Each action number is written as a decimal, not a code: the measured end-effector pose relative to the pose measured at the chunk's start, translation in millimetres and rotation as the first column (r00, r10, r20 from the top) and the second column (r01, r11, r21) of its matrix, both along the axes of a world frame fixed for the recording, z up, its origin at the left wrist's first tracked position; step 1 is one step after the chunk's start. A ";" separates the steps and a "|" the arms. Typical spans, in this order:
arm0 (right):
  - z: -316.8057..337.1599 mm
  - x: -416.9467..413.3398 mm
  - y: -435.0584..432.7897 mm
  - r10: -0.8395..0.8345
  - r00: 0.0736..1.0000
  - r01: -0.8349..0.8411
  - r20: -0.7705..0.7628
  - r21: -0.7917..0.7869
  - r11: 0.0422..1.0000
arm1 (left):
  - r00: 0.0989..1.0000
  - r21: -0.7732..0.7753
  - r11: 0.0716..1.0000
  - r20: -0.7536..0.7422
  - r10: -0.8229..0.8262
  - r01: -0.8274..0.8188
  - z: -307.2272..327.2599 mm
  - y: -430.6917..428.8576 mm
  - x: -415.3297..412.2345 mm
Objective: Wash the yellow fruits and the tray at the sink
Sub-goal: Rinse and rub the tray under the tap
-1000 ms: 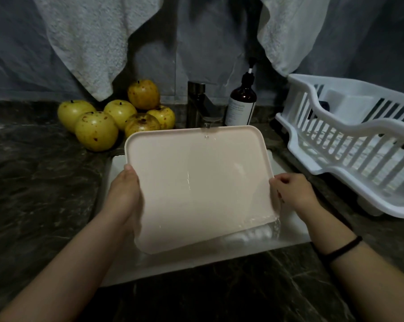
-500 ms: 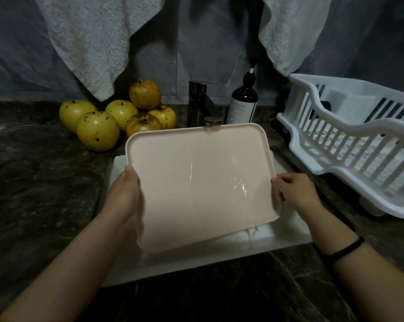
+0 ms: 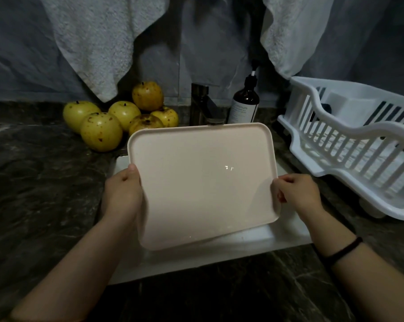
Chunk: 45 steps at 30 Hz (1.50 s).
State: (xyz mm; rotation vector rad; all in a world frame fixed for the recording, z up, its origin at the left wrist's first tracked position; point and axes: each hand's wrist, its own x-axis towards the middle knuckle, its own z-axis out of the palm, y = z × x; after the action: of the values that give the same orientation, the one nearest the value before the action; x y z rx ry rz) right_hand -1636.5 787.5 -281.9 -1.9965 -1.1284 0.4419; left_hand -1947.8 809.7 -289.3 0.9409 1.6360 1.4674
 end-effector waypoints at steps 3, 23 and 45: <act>1.3 -1.1 0.8 -0.004 0.999 0.003 -0.042 -0.017 1.000 | 1.000 0.000 1.000 -0.020 0.010 -0.010 0.0 -1.1 0.7; 7.4 -3.2 3.1 0.034 0.874 0.039 -0.485 0.140 0.989 | 0.977 -0.053 0.994 0.189 0.099 -0.090 14.9 -3.3 0.1; 3.6 8.8 6.3 0.041 0.781 -0.093 -0.623 -0.052 0.994 | 0.903 -0.074 0.937 0.304 -0.305 0.341 23.8 -13.3 4.6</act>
State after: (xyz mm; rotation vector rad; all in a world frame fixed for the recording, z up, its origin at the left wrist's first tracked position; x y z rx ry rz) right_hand -1627.7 793.8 -278.2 -1.6696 -0.7589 1.1096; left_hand -1943.3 796.4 -265.5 0.8364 1.2720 1.1949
